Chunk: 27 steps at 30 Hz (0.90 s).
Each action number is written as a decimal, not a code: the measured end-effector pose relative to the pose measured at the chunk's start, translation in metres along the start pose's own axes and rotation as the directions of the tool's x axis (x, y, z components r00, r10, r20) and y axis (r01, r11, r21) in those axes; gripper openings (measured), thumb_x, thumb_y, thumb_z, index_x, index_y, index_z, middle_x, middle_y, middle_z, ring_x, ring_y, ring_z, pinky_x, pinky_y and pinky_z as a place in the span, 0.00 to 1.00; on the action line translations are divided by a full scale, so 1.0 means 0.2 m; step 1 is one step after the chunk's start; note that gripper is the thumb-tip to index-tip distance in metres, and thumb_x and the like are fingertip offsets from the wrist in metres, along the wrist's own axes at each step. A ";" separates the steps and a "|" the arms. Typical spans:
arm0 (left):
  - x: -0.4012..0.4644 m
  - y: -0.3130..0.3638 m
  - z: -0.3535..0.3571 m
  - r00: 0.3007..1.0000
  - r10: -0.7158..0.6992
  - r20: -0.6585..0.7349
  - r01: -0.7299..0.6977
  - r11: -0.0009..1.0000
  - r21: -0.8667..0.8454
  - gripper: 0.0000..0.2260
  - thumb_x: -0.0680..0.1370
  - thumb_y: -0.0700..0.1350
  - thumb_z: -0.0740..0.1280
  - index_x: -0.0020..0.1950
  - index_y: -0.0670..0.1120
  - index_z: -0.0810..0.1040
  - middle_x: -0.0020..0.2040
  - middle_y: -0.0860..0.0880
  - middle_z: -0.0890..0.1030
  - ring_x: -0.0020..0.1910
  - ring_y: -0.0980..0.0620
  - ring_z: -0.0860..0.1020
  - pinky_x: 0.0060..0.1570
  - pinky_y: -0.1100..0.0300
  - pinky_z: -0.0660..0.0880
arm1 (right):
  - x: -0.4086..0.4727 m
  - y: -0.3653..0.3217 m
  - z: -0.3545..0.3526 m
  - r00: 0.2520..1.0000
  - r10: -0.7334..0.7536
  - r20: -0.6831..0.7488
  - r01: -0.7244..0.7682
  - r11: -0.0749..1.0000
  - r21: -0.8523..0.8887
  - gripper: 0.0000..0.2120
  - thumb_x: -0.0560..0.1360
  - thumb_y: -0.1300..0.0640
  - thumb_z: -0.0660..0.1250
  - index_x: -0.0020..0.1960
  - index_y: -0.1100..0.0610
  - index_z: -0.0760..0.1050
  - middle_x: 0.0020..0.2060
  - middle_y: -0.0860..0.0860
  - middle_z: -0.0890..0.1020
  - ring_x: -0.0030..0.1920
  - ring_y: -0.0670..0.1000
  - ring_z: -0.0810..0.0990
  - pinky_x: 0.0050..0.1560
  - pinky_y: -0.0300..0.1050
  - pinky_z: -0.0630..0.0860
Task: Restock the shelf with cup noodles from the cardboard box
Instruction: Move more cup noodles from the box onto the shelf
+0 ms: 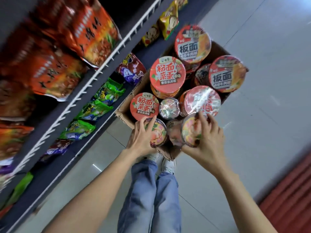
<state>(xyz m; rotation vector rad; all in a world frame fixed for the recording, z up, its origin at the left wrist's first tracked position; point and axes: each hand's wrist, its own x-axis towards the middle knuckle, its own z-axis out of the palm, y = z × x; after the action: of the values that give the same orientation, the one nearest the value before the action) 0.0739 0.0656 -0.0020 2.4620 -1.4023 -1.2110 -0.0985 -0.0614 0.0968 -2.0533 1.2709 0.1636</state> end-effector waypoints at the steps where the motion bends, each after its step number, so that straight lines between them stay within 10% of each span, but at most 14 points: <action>1: -0.06 0.03 -0.07 1.000 0.027 -0.003 -0.027 1.000 0.005 0.56 0.60 0.60 0.77 0.77 0.52 0.46 0.70 0.44 0.50 0.68 0.41 0.58 0.67 0.47 0.63 | -0.03 -0.04 -0.10 1.000 -0.005 -0.030 0.007 0.997 0.074 0.52 0.55 0.37 0.61 0.75 0.55 0.56 0.69 0.58 0.65 0.66 0.60 0.65 0.64 0.52 0.63; 5: -0.31 0.21 -0.43 0.998 0.059 0.014 -0.059 0.998 0.001 0.54 0.61 0.53 0.77 0.77 0.51 0.47 0.71 0.44 0.51 0.67 0.40 0.63 0.63 0.47 0.67 | -0.20 -0.29 -0.46 0.997 -0.047 -0.065 0.064 0.950 0.304 0.46 0.56 0.40 0.65 0.71 0.56 0.60 0.61 0.49 0.68 0.63 0.54 0.68 0.61 0.45 0.66; 14: -1.14 0.58 -1.10 0.938 0.157 -0.309 -0.198 0.974 -0.107 0.50 0.62 0.57 0.77 0.76 0.47 0.52 0.73 0.46 0.60 0.73 0.48 0.59 0.70 0.51 0.59 | -0.66 -0.89 -1.03 0.903 -0.425 0.060 0.414 0.899 0.143 0.46 0.60 0.37 0.72 0.74 0.43 0.58 0.74 0.55 0.52 0.74 0.55 0.52 0.71 0.55 0.57; 21: -1.81 0.61 -1.35 0.857 -0.063 -0.511 -0.180 0.893 -0.413 0.52 0.58 0.65 0.76 0.75 0.58 0.52 0.74 0.57 0.59 0.72 0.58 0.60 0.70 0.53 0.61 | -0.97 -1.24 -1.36 0.766 -0.632 0.116 0.533 0.726 0.435 0.55 0.60 0.48 0.76 0.76 0.49 0.45 0.68 0.46 0.62 0.66 0.43 0.67 0.62 0.36 0.70; 27: -2.29 0.61 -1.49 0.668 -0.276 -0.691 -0.200 0.828 -0.524 0.54 0.52 0.63 0.80 0.73 0.54 0.59 0.68 0.59 0.68 0.67 0.60 0.67 0.67 0.60 0.64 | -1.20 -1.56 -1.29 0.688 -0.714 0.131 0.408 0.530 0.743 0.41 0.68 0.65 0.72 0.71 0.46 0.53 0.62 0.41 0.71 0.55 0.32 0.76 0.53 0.31 0.75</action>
<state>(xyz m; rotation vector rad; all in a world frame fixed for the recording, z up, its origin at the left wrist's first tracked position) 0.0552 0.2447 0.5270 2.1192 -0.6186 -0.3695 -0.0257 0.0383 0.5509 -1.5477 0.2225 -0.1468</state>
